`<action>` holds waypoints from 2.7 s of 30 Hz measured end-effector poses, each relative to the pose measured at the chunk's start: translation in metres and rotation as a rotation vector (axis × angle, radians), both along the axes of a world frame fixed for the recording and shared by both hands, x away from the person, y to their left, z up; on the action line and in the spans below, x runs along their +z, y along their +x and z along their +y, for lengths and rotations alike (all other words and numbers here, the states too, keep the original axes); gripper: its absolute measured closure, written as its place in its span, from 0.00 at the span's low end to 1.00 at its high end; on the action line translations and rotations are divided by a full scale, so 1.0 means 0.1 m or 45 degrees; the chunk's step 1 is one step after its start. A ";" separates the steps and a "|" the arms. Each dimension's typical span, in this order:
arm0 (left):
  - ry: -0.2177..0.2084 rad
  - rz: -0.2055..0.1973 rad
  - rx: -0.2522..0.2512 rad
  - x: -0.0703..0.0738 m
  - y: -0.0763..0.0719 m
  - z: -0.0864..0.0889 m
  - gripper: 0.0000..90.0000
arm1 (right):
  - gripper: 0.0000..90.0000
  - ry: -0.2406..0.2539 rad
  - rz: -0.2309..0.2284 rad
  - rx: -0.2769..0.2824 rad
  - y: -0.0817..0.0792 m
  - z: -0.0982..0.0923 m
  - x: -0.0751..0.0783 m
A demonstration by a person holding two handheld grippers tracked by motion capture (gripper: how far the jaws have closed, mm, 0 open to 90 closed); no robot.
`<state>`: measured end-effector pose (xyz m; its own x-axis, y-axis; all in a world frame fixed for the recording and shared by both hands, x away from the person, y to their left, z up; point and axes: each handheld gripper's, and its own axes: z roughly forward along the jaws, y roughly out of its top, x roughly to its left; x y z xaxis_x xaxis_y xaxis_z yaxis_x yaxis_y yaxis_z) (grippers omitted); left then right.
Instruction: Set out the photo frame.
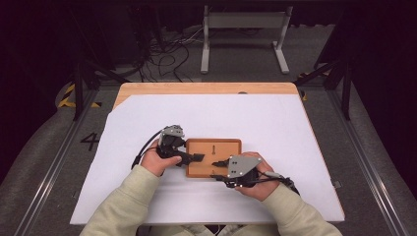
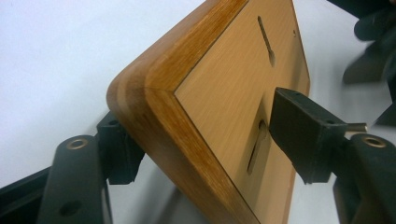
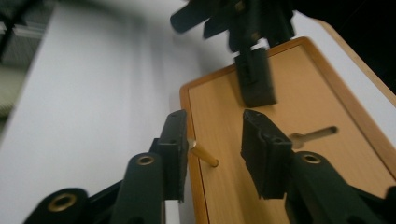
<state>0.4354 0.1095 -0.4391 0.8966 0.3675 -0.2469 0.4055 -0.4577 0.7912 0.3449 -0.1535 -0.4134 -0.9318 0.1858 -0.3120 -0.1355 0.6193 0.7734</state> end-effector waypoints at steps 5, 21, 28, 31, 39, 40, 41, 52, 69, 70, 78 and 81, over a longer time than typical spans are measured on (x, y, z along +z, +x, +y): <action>0.003 -0.066 -0.032 0.04 -0.07 0.04 0.43 | 0.65 0.127 0.046 -0.075 0.00 -0.23 0.17; -0.031 -0.243 -0.181 0.18 -0.43 0.17 0.64 | 0.70 0.302 0.062 -0.286 0.04 -0.89 0.36; -0.008 -0.289 -0.233 0.21 -0.59 0.19 0.70 | 0.70 0.305 0.089 -0.323 0.04 -1.02 0.30; 0.007 -0.301 -0.256 0.22 -0.65 0.19 0.72 | 0.70 0.305 0.098 -0.342 0.03 -1.06 0.29; -0.004 -0.294 -0.294 0.22 -0.73 0.20 0.75 | 0.70 0.260 0.170 -0.432 0.06 -1.15 0.18; -0.003 -0.296 -0.300 0.22 -0.73 0.20 0.75 | 0.70 0.255 0.178 -0.433 0.06 -1.15 0.17; -0.002 -0.299 -0.309 0.22 -0.75 0.20 0.74 | 0.70 0.254 0.180 -0.434 0.06 -1.16 0.16; 0.006 -0.271 -0.433 0.18 -0.90 0.17 0.62 | 0.70 0.240 0.213 -0.428 0.05 -1.15 0.10; -0.126 -0.250 -0.423 0.21 -1.01 0.37 0.37 | 0.84 0.165 0.325 -0.444 0.07 -1.13 0.00; -0.139 -0.249 -0.412 0.22 -1.02 0.40 0.36 | 0.87 0.153 0.349 -0.439 0.07 -1.13 -0.01; -0.226 -0.230 -0.296 0.28 -0.94 0.57 0.34 | 0.98 0.053 0.464 -0.377 0.07 -1.04 -0.15; -0.250 -0.249 -0.228 0.30 -0.90 0.62 0.34 | 1.00 0.014 0.491 -0.349 0.06 -0.99 -0.19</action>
